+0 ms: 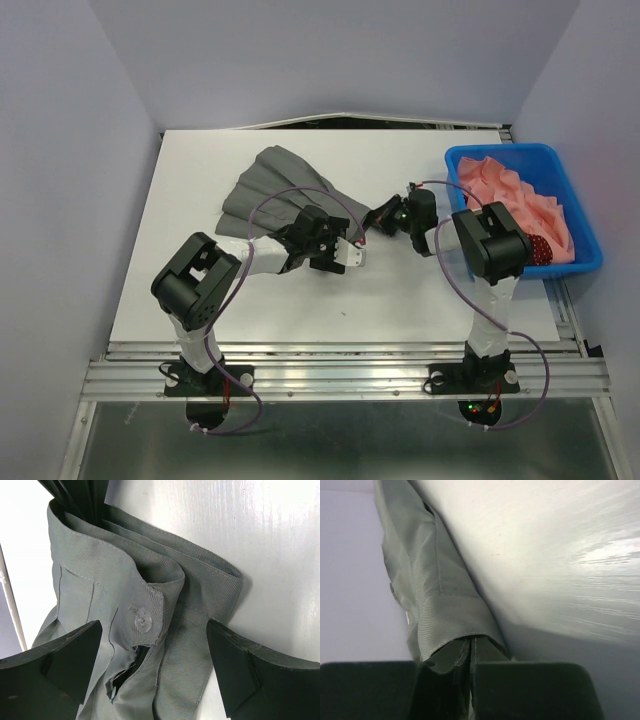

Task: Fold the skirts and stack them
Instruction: Fold the skirt

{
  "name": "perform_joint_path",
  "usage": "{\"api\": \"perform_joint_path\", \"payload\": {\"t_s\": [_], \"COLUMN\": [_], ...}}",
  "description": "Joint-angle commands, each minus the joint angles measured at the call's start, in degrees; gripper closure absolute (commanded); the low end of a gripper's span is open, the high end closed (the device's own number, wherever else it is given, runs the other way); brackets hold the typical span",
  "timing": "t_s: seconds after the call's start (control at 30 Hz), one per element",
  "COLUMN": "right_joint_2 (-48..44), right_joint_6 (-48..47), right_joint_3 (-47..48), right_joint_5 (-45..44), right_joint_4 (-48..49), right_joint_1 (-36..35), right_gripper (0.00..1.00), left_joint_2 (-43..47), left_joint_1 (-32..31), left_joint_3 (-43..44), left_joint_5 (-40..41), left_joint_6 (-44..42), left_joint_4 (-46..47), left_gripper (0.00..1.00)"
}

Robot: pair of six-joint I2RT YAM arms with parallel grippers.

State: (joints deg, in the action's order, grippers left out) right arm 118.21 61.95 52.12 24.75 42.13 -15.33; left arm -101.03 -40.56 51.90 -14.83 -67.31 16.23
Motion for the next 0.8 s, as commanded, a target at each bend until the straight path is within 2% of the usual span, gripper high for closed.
{"api": "perform_joint_path", "payload": {"t_s": [0.0, 0.27, 0.37, 0.43, 0.5, 0.53, 0.63, 0.77], "right_joint_2": [1.84, 4.48, 4.74, 4.83, 4.75, 5.01, 5.19, 5.1], "right_joint_6": [3.43, 7.57, 5.46, 4.85, 4.67, 4.49, 4.32, 4.05], "right_joint_3": [-0.18, -0.61, -0.09, 0.79, 0.88, 0.97, 0.97, 0.97], "right_joint_5": [-2.43, -2.52, -2.43, -2.43, -2.43, -2.25, -2.08, -2.08], "right_joint_4": [-0.37, -2.49, -3.98, -6.36, -6.62, -6.71, -6.8, -7.24], "right_joint_1": [1.35, 3.02, 3.03, 3.03, 3.03, 3.03, 3.03, 3.03], "right_gripper": [0.99, 0.99, 0.99, 0.99, 0.99, 0.99, 0.99, 0.99], "left_joint_2": [-0.04, -0.3, 0.39, 3.9, 7.24, 8.04, 10.5, 9.55], "left_joint_1": [-0.4, -0.4, -0.14, 0.39, 0.92, 1.0, 1.7, 3.02], "left_joint_3": [1.54, 1.98, 2.77, 4.87, 9.61, 11.54, 17.26, 21.92], "left_joint_5": [-1.17, -1.34, -2.74, -6.69, -12.4, -14.07, -20.58, -22.71], "left_joint_6": [-0.81, -1.07, -1.16, 0.33, 1.3, 2.52, 6.47, 18.06], "left_joint_4": [-2.87, -3.48, -5.67, -10.67, -16.64, -23.45, -31.13, -29.25], "left_gripper": [0.02, 0.02, 0.01, 0.01, 0.05, 0.08, 0.23, 0.38]}}
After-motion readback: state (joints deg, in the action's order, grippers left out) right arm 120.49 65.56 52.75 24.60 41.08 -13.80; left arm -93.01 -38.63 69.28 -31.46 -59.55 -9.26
